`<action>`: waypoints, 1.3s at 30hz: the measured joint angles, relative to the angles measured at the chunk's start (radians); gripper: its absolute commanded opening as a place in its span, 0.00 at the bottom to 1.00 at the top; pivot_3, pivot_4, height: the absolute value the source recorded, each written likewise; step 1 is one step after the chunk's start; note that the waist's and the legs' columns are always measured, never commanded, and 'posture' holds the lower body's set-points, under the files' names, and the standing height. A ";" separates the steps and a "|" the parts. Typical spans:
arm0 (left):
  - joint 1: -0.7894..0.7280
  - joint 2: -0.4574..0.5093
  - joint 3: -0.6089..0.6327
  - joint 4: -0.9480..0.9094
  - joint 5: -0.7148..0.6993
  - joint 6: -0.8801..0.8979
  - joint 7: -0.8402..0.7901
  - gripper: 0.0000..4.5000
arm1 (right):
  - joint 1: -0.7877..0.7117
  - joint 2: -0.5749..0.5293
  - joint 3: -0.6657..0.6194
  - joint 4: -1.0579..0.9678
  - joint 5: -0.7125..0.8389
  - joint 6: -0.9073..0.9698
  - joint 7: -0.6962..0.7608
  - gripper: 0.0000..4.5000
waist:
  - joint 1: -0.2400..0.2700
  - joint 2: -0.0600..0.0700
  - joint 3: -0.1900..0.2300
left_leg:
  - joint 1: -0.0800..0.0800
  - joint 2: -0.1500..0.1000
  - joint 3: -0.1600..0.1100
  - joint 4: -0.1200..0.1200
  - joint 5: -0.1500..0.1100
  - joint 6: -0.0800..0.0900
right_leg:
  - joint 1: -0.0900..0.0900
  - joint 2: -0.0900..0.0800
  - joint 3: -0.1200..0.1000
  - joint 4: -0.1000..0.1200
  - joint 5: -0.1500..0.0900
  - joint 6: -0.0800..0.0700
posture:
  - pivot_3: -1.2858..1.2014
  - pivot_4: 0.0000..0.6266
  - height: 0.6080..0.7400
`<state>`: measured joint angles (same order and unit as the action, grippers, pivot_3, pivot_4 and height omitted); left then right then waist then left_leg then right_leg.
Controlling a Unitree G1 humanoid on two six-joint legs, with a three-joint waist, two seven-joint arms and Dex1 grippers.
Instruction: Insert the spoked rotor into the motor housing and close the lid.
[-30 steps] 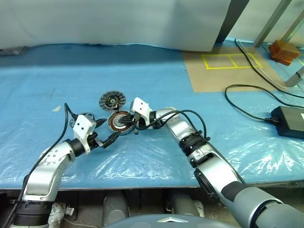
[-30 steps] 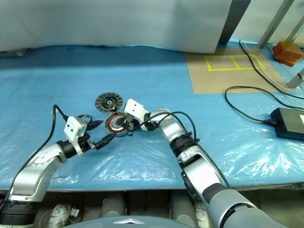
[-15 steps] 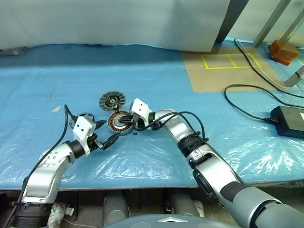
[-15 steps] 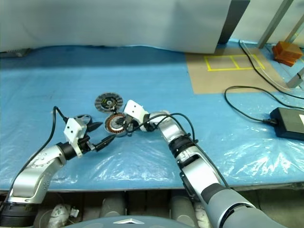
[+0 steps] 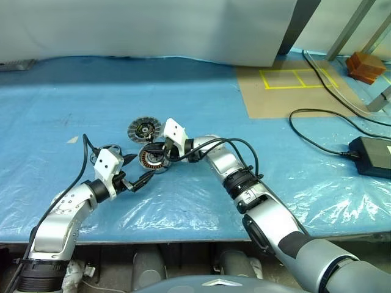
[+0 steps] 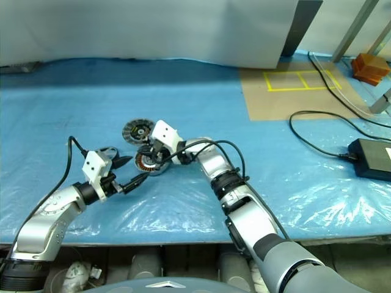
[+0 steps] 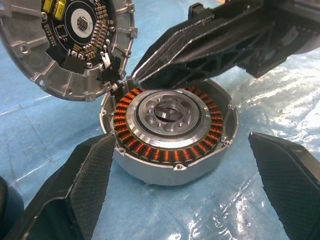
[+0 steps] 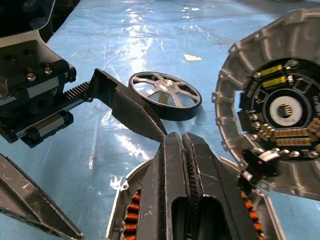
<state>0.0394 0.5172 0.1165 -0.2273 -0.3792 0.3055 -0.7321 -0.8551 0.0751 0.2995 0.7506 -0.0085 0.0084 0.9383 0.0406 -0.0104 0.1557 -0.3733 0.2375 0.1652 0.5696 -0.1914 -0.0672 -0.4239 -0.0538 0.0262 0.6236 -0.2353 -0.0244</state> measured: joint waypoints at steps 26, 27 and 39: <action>0.000 -0.002 -0.006 0.000 0.001 0.000 0.002 1.00 | -0.077 0.041 -0.119 0.104 0.079 0.127 -0.049 0.01 | 0.001 0.000 0.000 | 0.000 0.000 0.000 0.000 0.000 0.000 | 0.000 0.000 -0.001 0.000 0.000 0.000 | 0.52 0.24 1.00; 0.000 -0.002 -0.006 0.000 0.001 0.000 0.000 1.00 | -0.067 0.039 -0.098 0.112 0.057 0.112 -0.051 0.01 | 0.001 0.000 0.000 | 0.000 0.000 0.000 -0.001 0.000 0.000 | 0.000 0.000 0.000 0.000 0.000 0.000 | 0.52 0.24 1.00; -0.001 -0.002 -0.006 0.000 0.004 0.000 -0.001 1.00 | -0.054 0.026 -0.044 0.161 -0.024 0.027 -0.087 0.01 | 0.000 0.001 0.000 | 0.001 0.000 0.000 0.000 0.000 0.000 | 0.001 0.000 0.000 0.000 0.000 0.000 | 0.52 0.24 1.00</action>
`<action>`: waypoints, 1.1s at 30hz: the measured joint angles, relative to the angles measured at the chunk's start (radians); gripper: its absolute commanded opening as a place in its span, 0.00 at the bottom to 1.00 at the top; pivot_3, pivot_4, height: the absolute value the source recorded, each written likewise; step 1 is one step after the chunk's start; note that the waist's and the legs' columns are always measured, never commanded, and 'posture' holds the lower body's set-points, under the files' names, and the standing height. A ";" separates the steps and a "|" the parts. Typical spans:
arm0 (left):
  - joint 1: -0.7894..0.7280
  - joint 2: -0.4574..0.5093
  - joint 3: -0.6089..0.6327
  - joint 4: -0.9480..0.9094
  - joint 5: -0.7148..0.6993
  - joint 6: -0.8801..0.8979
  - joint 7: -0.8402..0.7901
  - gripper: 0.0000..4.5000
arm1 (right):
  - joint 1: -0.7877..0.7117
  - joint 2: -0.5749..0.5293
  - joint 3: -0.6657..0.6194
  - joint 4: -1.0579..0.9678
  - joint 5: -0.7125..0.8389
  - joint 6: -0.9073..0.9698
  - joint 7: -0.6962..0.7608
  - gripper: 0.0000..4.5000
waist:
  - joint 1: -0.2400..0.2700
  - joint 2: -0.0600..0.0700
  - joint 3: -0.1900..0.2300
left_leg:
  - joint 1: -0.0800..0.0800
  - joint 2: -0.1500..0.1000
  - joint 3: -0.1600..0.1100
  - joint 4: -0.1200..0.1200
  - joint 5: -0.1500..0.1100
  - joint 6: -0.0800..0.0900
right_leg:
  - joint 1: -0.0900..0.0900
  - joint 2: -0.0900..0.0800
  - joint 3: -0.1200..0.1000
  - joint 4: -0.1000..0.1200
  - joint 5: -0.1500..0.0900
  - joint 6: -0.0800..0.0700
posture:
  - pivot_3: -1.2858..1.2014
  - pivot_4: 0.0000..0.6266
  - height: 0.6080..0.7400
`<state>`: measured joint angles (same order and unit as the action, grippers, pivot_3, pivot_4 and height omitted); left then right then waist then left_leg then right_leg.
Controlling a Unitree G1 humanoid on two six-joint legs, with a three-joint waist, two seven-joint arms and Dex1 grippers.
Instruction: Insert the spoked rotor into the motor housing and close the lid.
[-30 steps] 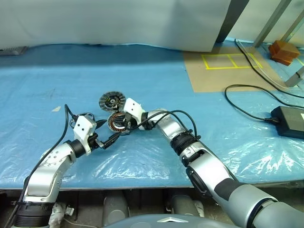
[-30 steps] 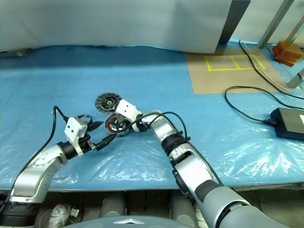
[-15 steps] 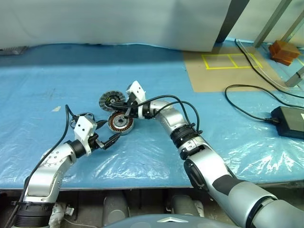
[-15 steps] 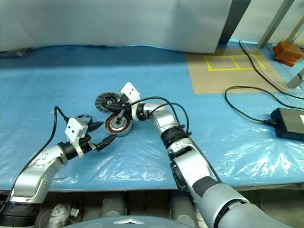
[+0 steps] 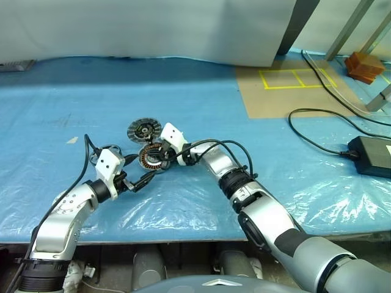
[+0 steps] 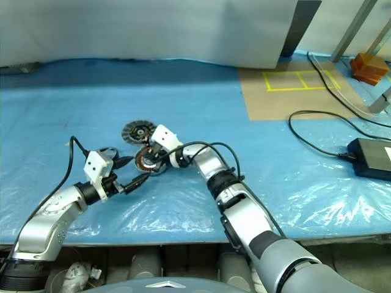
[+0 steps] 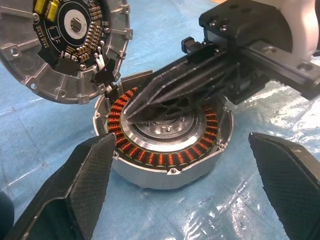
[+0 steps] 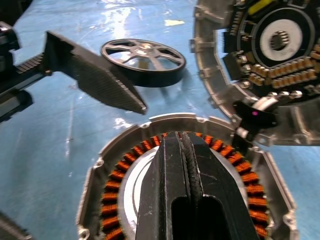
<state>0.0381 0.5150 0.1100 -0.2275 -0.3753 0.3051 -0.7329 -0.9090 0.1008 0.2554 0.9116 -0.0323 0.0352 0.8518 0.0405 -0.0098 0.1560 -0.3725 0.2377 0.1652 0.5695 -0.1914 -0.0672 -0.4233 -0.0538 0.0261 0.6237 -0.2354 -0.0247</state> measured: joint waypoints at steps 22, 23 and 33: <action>-0.015 -0.003 -0.002 0.002 0.001 0.000 0.000 1.00 | 0.020 -0.007 -0.026 -0.031 0.042 0.089 0.056 0.01 | 0.001 0.001 0.000 | 0.003 0.000 0.000 0.000 0.000 0.000 | 0.003 0.000 0.000 -0.001 0.000 0.000 | 0.52 0.24 1.00; -0.015 -0.003 -0.003 0.002 0.001 0.000 0.000 1.00 | 0.020 -0.011 -0.031 -0.031 0.050 0.095 0.064 0.01 | 0.002 0.001 0.000 | 0.003 0.000 0.000 0.000 0.000 0.000 | 0.003 0.000 0.000 -0.001 0.000 0.000 | 0.52 0.24 1.00; -0.035 -0.003 -0.006 0.017 0.001 0.000 -0.004 1.00 | 0.026 -0.007 -0.093 -0.140 0.128 0.166 0.085 0.01 | 0.002 0.001 0.000 | 0.001 0.000 0.000 -0.002 0.000 0.000 | 0.001 0.000 0.000 -0.001 0.000 0.000 | 0.52 0.24 1.00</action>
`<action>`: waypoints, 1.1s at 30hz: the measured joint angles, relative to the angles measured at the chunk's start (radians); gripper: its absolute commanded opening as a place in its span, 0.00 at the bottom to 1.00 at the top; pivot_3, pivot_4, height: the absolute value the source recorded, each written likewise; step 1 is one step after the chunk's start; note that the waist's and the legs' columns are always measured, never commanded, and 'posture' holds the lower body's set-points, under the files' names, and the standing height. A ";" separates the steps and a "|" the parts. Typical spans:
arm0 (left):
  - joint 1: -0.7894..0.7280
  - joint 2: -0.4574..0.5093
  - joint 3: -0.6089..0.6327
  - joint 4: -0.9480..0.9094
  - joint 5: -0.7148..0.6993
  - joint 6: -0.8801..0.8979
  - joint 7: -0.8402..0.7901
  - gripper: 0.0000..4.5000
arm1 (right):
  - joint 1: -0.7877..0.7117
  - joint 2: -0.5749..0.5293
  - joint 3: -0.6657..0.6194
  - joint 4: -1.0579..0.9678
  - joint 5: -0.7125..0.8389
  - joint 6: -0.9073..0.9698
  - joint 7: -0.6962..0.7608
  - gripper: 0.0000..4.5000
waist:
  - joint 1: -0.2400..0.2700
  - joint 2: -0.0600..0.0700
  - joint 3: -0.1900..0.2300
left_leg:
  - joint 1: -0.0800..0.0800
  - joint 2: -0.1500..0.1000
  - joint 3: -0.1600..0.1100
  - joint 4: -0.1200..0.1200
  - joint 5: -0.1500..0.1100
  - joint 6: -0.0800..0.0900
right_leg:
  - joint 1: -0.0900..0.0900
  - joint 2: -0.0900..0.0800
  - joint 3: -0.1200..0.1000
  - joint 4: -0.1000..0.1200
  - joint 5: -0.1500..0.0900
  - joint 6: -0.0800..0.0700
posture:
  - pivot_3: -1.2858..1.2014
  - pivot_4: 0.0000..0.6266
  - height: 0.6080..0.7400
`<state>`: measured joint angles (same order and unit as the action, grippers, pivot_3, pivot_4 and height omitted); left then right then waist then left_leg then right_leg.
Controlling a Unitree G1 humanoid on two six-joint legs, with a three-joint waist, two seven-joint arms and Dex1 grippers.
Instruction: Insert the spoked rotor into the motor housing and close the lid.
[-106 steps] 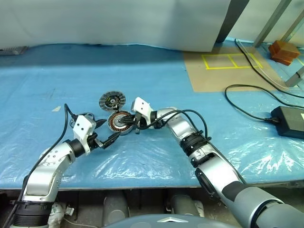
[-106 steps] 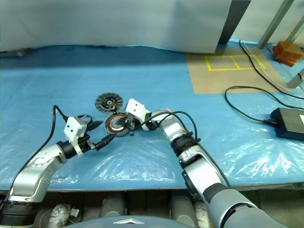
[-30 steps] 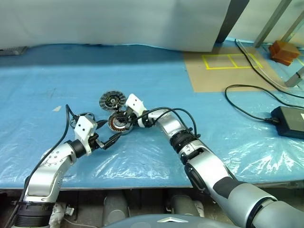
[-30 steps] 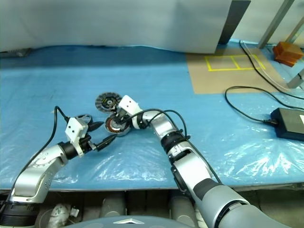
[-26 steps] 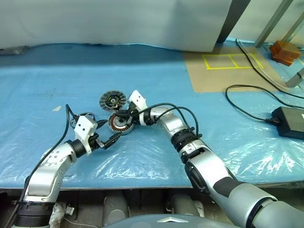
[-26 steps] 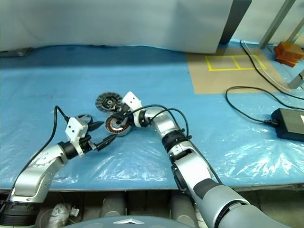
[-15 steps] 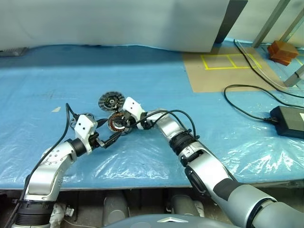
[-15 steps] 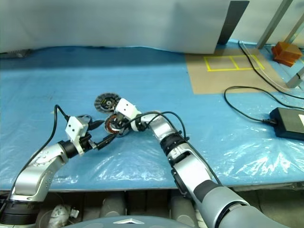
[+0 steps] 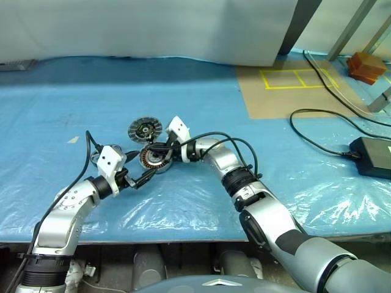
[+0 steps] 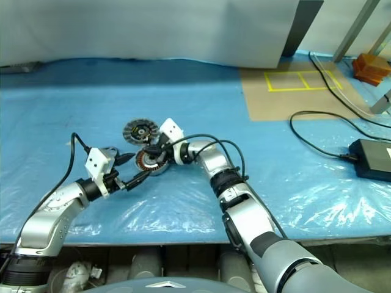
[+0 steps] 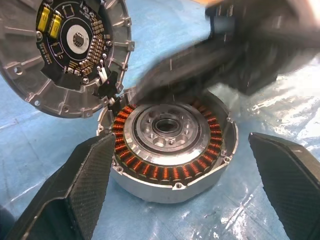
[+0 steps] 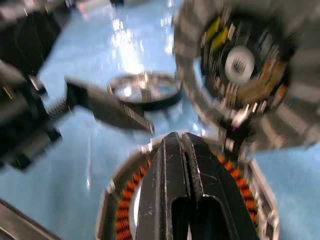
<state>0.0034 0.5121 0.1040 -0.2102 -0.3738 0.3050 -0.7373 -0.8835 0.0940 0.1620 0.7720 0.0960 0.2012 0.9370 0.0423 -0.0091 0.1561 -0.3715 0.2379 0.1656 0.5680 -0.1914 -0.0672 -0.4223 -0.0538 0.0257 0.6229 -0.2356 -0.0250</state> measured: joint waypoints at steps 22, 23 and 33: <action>0.001 0.000 0.000 0.016 0.001 -0.005 0.000 1.00 | -0.038 -0.022 0.157 0.137 -0.162 -0.159 -0.038 0.01 | -0.001 0.000 0.000 | 0.002 0.000 0.000 0.000 0.000 0.000 | 0.001 0.000 0.000 0.000 0.000 0.000 | 0.52 0.24 1.00; 0.000 0.000 0.000 0.019 0.001 -0.006 0.000 1.00 | -0.050 -0.021 0.172 0.147 -0.180 -0.165 -0.058 0.01 | -0.001 0.001 0.000 | 0.003 0.000 0.000 0.000 0.000 0.000 | 0.001 0.000 0.001 0.001 0.000 0.000 | 0.52 0.24 1.00; -0.010 0.000 -0.002 0.037 0.002 -0.024 -0.005 1.00 | -0.078 -0.017 0.164 0.198 -0.218 -0.145 -0.144 0.01 | 0.002 0.009 -0.005 | 0.019 -0.003 0.001 -0.004 -0.003 0.004 | 0.016 -0.004 0.002 -0.002 -0.002 -0.001 | 0.52 0.24 1.00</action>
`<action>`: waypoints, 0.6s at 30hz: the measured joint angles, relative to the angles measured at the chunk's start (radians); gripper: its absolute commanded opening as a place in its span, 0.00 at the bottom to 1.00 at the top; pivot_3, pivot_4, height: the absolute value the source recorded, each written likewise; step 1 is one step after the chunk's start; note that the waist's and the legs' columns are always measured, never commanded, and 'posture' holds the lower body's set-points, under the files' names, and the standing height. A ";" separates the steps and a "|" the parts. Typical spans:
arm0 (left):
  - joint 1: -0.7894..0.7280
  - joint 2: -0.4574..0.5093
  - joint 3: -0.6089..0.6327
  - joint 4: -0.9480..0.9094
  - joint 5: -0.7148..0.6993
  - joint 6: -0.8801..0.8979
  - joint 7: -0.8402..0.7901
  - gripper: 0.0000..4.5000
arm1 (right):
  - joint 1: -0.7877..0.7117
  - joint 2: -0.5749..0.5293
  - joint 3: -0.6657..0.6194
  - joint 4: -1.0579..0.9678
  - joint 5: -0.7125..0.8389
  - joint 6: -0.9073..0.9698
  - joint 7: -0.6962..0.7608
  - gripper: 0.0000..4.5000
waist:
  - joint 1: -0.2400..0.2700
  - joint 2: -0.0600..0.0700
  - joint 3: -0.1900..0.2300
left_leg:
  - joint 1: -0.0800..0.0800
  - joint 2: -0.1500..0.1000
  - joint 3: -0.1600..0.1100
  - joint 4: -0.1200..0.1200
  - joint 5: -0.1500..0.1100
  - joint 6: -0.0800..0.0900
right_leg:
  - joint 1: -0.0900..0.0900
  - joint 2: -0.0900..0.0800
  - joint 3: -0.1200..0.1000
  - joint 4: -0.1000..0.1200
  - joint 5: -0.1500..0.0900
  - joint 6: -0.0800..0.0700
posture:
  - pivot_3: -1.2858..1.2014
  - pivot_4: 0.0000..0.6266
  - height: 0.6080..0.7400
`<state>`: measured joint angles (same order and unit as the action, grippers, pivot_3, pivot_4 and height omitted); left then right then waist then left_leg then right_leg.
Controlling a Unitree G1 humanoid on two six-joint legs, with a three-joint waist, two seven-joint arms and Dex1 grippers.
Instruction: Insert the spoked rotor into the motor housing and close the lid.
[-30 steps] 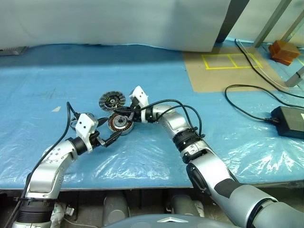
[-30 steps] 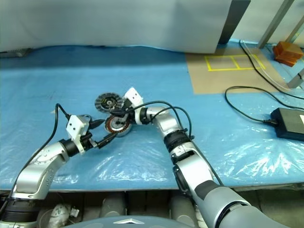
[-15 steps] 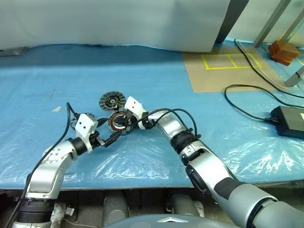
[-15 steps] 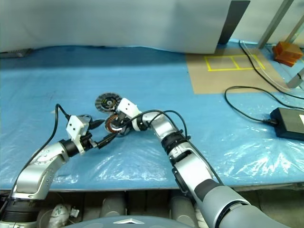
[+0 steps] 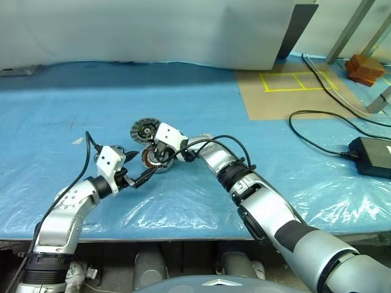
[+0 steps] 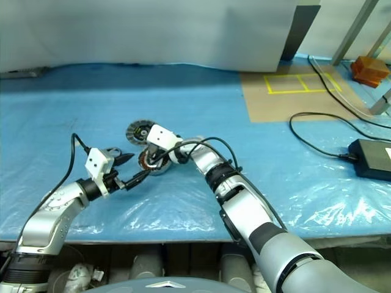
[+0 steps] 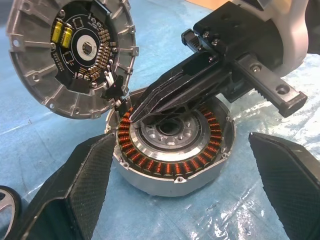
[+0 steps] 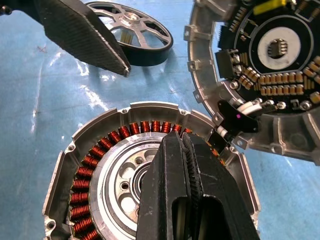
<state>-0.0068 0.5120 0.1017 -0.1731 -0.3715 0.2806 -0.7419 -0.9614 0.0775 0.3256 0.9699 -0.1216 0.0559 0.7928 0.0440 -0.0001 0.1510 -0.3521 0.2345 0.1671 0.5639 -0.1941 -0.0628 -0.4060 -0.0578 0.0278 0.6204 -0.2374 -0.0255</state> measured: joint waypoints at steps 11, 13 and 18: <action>-0.003 0.000 -0.001 0.000 0.001 0.000 -0.004 1.00 | 0.074 0.023 -0.179 -0.172 0.227 0.136 0.153 0.01 | -0.003 -0.002 0.001 | -0.026 0.005 0.001 0.000 0.004 -0.003 | -0.025 0.006 -0.003 0.002 0.002 0.002 | 0.52 0.24 1.00; -0.004 0.000 -0.002 0.000 0.001 0.000 -0.004 1.00 | 0.064 0.031 -0.191 -0.192 0.244 0.155 0.145 0.01 | -0.003 -0.002 0.001 | -0.026 0.005 0.001 0.000 0.002 -0.005 | -0.025 0.006 -0.003 0.002 0.002 0.002 | 0.52 0.24 1.00; -0.004 0.001 -0.001 0.000 0.000 0.000 -0.003 1.00 | 0.065 0.022 -0.175 -0.205 0.242 0.168 0.144 0.01 | -0.002 -0.002 0.001 | -0.026 0.005 0.001 0.001 0.002 -0.005 | -0.025 0.005 -0.003 0.003 0.002 0.002 | 0.52 0.24 1.00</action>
<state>-0.0110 0.5127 0.1008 -0.1736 -0.3713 0.2808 -0.7447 -0.8964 0.0995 0.1502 0.7654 0.1201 0.2242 0.9369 0.0418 -0.0024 0.1518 -0.3781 0.2392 0.1677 0.5647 -0.1918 -0.0683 -0.4308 -0.0531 0.0248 0.6229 -0.2352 -0.0231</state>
